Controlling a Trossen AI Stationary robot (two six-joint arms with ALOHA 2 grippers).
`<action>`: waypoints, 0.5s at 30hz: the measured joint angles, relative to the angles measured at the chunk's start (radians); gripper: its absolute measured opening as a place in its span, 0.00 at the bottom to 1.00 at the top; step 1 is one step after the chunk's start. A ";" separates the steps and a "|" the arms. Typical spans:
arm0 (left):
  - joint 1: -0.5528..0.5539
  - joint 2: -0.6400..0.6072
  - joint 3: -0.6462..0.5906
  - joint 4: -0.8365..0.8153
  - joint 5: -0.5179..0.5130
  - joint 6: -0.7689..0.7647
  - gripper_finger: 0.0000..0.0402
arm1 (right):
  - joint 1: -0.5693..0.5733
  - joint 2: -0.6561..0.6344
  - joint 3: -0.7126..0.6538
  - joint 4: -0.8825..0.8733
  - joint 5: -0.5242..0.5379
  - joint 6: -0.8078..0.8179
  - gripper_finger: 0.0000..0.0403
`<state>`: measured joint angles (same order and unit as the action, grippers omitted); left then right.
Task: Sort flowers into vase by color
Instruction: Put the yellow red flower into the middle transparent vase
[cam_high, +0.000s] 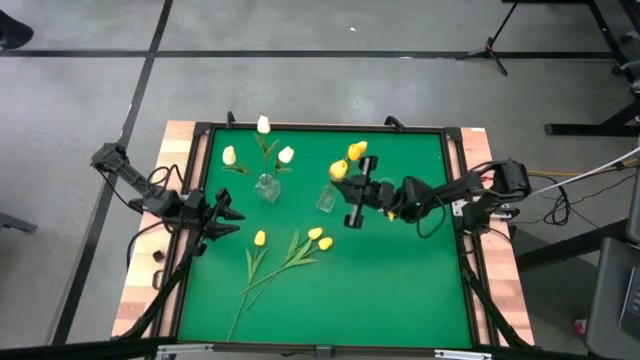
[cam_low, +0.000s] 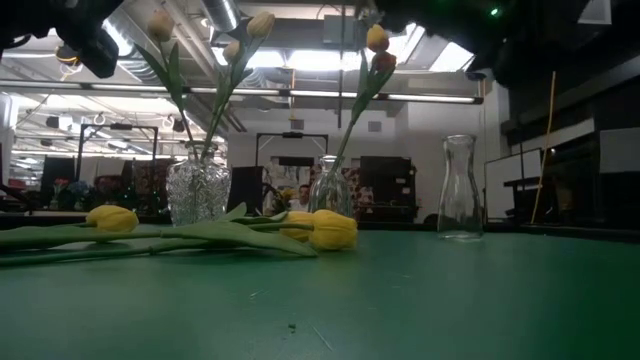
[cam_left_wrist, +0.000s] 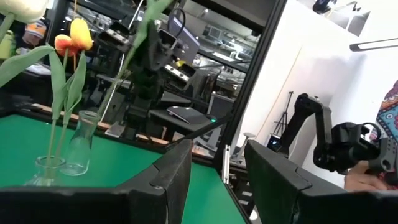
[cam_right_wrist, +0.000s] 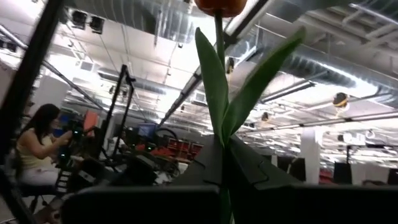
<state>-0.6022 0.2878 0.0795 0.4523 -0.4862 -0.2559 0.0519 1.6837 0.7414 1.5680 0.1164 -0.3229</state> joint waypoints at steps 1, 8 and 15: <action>0.000 0.000 0.000 -0.001 0.000 -0.001 0.37 | -0.008 0.009 0.003 0.002 0.000 0.004 0.01; 0.000 0.000 0.000 -0.014 0.000 -0.004 0.37 | -0.057 0.073 0.041 0.005 0.001 0.036 0.02; 0.000 0.000 0.000 -0.021 0.000 -0.004 0.37 | -0.075 0.108 0.046 0.001 0.014 0.050 0.01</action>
<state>-0.6022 0.2878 0.0797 0.4316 -0.4860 -0.2604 -0.0231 1.7921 0.7872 1.5688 0.1307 -0.2729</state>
